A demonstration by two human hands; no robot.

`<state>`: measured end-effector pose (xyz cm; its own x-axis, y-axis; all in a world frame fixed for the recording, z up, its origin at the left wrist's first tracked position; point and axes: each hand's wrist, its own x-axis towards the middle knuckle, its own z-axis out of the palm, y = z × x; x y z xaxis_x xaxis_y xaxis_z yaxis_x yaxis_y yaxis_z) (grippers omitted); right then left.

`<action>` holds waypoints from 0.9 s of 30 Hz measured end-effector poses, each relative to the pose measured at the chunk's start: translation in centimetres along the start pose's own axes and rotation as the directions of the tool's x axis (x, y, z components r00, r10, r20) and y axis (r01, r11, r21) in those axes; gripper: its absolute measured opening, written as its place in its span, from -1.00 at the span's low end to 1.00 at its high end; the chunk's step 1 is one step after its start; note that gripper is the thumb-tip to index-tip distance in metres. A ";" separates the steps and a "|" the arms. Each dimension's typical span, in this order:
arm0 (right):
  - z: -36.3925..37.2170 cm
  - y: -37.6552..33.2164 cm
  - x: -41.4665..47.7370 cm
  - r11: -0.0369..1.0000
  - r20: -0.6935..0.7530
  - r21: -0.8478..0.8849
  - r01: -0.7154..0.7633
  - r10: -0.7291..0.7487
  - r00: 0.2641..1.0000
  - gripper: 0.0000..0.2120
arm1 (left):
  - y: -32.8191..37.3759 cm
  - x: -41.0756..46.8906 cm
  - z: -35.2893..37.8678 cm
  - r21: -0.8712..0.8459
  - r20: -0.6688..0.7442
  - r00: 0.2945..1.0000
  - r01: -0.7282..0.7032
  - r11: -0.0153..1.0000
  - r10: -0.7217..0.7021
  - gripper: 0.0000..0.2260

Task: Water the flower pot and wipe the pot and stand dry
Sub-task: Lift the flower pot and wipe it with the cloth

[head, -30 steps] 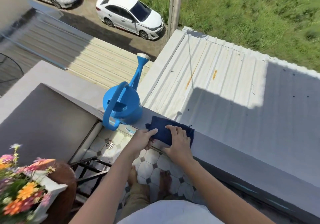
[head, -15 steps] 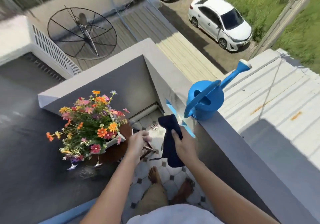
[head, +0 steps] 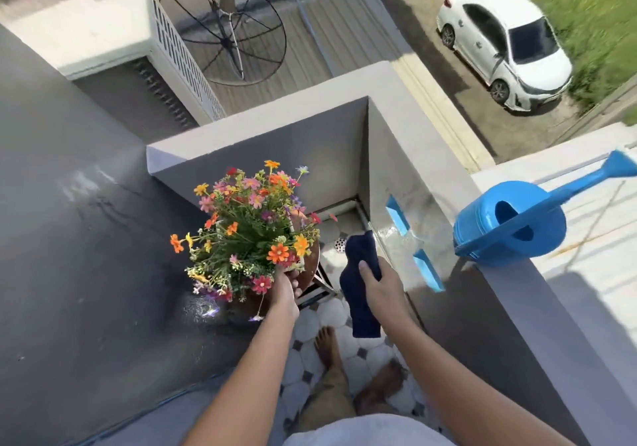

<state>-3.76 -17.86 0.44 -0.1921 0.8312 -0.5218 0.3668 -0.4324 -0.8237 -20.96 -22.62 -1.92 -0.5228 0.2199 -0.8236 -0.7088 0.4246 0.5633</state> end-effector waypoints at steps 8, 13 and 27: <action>2.4 -1.8 1.2 0.998 0.039 0.061 -0.016 0.013 0.999 -0.87 | 0.6 2.0 -0.8 -0.038 -0.041 0.999 0.030 0.999 -0.032 -0.69; 3.4 -3.1 0.9 0.985 0.026 0.173 -0.024 0.020 0.999 -0.90 | 3.3 0.9 -3.0 0.021 -0.028 0.997 -0.074 0.997 0.075 -0.78; 1.5 -16.3 2.7 0.908 -0.008 0.341 0.243 -0.256 0.967 -0.54 | 12.4 -13.8 -4.2 0.128 0.305 0.900 -0.362 0.923 0.311 -0.67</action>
<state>-11.66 -9.10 12.17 -0.2727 0.9167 -0.2920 -0.0242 -0.3100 -0.9504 -24.46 -24.07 16.70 -0.5471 0.5975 -0.5862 -0.4044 0.4246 0.8101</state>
